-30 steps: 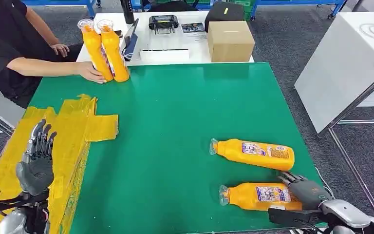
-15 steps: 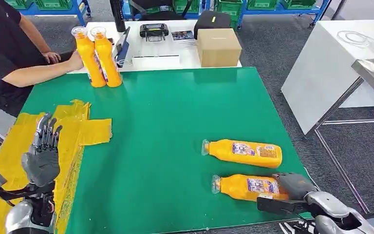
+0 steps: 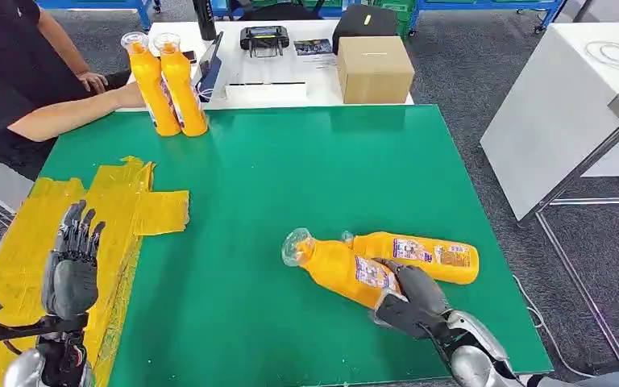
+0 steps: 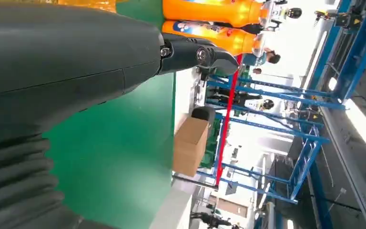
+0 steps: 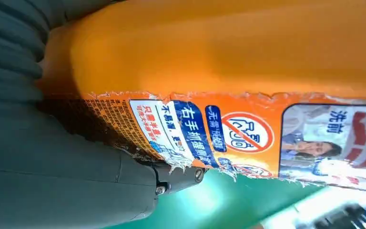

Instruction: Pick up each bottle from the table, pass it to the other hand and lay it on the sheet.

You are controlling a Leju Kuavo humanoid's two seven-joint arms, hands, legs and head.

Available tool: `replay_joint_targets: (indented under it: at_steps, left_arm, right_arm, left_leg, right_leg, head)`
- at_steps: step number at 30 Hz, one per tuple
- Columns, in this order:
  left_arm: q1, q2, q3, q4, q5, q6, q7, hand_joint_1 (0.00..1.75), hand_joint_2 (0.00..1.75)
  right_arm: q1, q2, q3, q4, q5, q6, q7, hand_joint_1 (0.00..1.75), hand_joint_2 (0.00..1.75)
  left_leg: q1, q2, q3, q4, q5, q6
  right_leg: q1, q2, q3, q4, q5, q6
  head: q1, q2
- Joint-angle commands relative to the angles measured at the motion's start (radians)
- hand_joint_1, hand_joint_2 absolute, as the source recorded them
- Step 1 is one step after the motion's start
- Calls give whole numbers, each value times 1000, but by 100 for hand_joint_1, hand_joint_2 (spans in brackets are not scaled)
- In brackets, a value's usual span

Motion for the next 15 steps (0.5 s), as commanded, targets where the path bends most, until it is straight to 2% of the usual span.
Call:
replay_joint_targets:
  at_steps: [1, 5, 8, 15]
  left_arm:
    - [7, -46, -121, -9, 71, 61, 125, 0, 175]
    - [18, -44, -156, -21, 75, 91, 122, 0, 175]
    - [43, -48, -206, -45, 86, 78, 126, 0, 175]
    - [40, -48, -380, -65, 188, 55, 172, 0, 175]
  right_arm:
    - [-184, 214, -4, 60, -97, 19, -14, 175, 175]
    - [-194, 217, 13, 64, -101, 8, -1, 175, 175]
    - [-225, 250, 33, 87, -125, 6, -5, 175, 175]
    - [-421, 395, 146, 326, -168, -20, 41, 175, 175]
  left_leg:
    - [-2, 3, -2, 0, 0, 1]
    - [-3, 1, -4, -1, 2, 1]
    - [-3, -2, -4, -1, 3, 1]
    - [-4, 2, -6, 0, 3, 1]
  right_leg:
    - [-2, 3, -3, 2, 0, 1]
    - [-3, 1, -6, 2, 0, 0]
    - [-3, -1, -6, 2, 0, 0]
    - [-3, 1, -9, 4, 1, 0]
  head:
    - [0, 0]
    - [0, 0]
    - [0, 0]
    - [0, 0]
